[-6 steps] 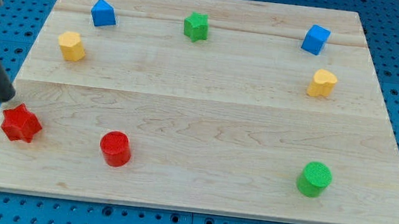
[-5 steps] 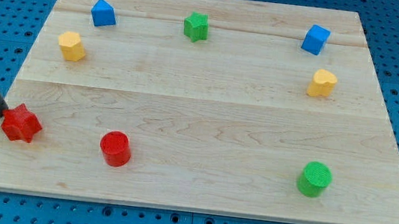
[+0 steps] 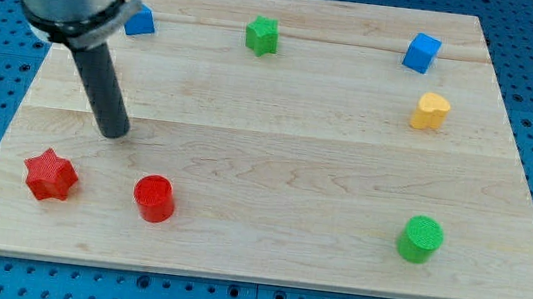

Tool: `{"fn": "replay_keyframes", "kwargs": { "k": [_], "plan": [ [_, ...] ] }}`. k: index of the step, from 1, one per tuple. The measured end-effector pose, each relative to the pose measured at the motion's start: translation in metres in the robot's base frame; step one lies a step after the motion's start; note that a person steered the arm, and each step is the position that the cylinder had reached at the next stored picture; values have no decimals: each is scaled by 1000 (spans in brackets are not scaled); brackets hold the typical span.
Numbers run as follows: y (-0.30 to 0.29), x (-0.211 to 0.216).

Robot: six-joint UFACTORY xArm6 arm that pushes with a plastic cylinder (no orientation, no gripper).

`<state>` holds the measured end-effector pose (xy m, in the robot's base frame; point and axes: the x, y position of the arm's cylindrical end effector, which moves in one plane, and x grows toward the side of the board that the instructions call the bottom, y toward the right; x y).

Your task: Move the red circle towards bottom center

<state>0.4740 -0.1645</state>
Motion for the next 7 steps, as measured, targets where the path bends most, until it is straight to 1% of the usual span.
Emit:
{"fn": "replay_keyframes", "kwargs": {
  "k": [2, 3, 4, 5, 7],
  "plan": [
    [3, 70],
    [21, 83],
    [62, 83],
    [85, 83],
    [85, 86]
  ]
}}
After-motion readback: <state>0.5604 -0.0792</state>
